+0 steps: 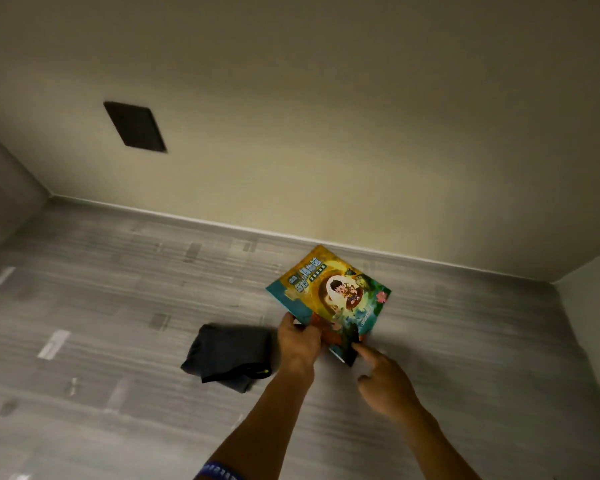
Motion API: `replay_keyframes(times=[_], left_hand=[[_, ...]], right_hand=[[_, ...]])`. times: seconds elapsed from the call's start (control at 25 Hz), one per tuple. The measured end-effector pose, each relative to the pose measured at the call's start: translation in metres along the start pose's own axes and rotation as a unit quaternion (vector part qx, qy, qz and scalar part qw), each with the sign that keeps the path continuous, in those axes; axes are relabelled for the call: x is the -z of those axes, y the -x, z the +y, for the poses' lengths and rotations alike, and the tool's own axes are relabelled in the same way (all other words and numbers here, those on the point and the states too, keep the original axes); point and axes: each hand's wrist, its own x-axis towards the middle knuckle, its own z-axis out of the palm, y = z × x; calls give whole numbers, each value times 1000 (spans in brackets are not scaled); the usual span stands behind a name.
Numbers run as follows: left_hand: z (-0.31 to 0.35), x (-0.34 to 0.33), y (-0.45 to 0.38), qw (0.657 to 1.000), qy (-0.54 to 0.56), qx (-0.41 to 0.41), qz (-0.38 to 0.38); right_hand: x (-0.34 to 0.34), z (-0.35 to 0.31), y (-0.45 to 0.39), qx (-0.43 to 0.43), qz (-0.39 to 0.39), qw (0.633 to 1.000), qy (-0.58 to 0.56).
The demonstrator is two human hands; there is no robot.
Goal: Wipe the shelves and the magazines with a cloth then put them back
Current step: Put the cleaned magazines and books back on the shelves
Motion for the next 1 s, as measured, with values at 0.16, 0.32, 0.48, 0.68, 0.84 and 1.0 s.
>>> replay_keyframes(times=[0.16, 0.32, 0.48, 0.68, 0.84, 1.0], left_hand=[[48, 23, 70, 982, -109, -125, -91], [127, 85, 167, 919, -217, -310, -114], [221, 143, 271, 826, -288, -480, -65], [312, 176, 365, 685, -267, -678, 0], [362, 186, 392, 657, -174, -733, 15], [401, 151, 393, 633, -77, -769, 42]], right_hand=[[21, -38, 52, 94, 127, 986, 53], [52, -118, 113, 240, 158, 957, -51], [106, -219, 194, 351, 204, 904, -130], [180, -311, 299, 483, 288, 795, -228], [226, -351, 330, 531, 338, 747, -217], [251, -373, 321, 504, 416, 741, -151]])
